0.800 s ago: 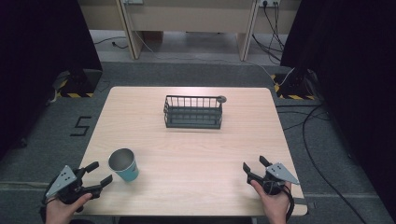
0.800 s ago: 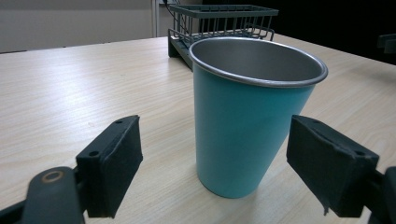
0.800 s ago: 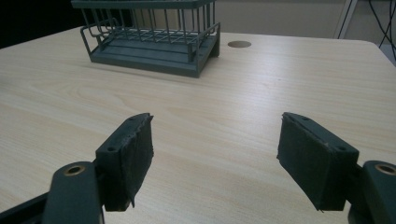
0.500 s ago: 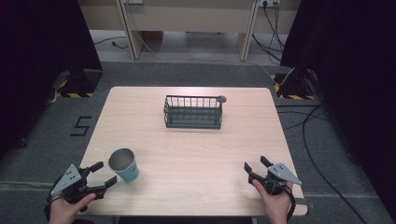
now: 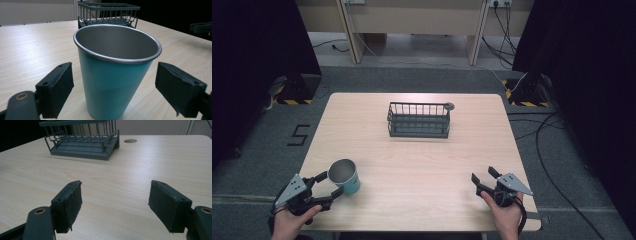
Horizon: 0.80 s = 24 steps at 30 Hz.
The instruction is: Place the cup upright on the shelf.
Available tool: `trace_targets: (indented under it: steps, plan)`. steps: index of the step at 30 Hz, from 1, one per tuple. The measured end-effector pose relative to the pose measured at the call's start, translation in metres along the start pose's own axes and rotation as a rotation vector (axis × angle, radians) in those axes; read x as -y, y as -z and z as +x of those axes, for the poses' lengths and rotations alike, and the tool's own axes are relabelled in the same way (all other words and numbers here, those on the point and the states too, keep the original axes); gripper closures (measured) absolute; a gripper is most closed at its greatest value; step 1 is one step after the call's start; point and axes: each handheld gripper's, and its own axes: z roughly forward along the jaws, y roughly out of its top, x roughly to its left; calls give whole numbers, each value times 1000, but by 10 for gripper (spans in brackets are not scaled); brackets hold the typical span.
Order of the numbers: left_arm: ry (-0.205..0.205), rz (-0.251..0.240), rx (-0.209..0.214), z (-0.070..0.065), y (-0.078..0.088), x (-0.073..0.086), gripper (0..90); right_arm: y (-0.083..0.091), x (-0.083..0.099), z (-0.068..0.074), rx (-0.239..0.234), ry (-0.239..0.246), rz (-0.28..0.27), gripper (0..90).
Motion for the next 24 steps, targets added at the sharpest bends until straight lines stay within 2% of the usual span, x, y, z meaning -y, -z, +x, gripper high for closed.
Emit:
trace_targets:
  steps: [6, 9, 14, 24]
  plan:
    - [2, -2, 5, 0, -6, -1, 141, -1, 0, 1, -1, 1, 3, 273]
    - [-19, 20, 8, -1, -15, -2, 142, -2, 0, 0, -3, 3, 7, 273]
    - [-34, 30, 6, -1, -27, -7, 125, -2, 0, 2, -6, 1, 7, 273]
    - [-51, 46, 13, 0, -47, -8, 132, -3, 0, 1, -8, -4, 11, 276]
